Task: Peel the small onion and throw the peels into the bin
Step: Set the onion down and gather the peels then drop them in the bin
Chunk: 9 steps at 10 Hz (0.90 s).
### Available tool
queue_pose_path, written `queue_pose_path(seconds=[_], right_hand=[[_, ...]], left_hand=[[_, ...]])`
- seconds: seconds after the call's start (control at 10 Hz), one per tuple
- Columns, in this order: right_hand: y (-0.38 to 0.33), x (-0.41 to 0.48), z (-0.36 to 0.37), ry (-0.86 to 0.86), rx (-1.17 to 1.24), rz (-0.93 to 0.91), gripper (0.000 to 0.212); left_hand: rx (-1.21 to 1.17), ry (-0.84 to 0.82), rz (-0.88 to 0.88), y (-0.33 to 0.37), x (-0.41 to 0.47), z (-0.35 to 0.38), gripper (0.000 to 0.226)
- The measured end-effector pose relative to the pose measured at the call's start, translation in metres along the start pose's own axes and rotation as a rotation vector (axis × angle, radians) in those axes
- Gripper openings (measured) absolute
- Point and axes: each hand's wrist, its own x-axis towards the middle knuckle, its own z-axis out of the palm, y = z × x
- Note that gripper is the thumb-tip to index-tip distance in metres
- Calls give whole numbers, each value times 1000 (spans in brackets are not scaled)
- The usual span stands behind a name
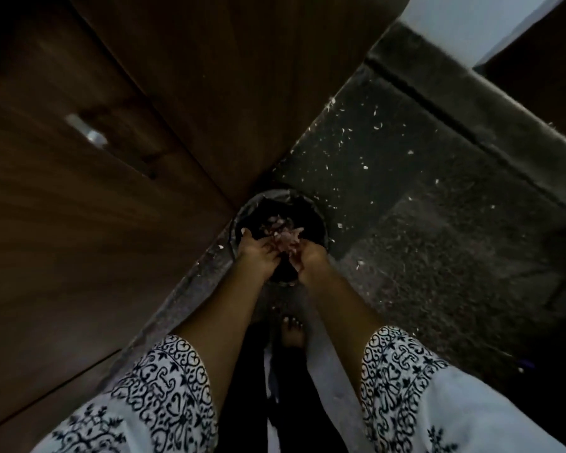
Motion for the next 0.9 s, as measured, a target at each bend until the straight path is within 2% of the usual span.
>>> queue_pose_path(seconds=[0.1,0.2,0.3,0.4,0.5,0.6,0.7,0.8,0.9], right_hand=[[0,21,-10,-13,-82,-46,30],[-2,38,-16,0,-6,-43,33],[-5,43,-13,44,10,-81,36],[-6,39,2,84,-83,-165,29],[-5,40,11,205,-305,-324,31],[-5,37,9,80,-298,-280,33],[-7,33,-1,-63,-201,-159,26],[-9,24,-7,-90,-60,-110,30],[-5,19,-6,-92,24,-114,28]], left_hand=[[168,28,46,7,5,0,42],[297,-5,69,4,28,-6,30],[449,-20,101,7,18,-1,29],[507,47,165,10,21,2,21],[483,89,215,12,24,5,35],[503,116,252,13,32,2,44],[500,105,244,11,35,-4,57],[473,62,245,7,27,-4,42],[677,81,413,-1,27,-5,16]])
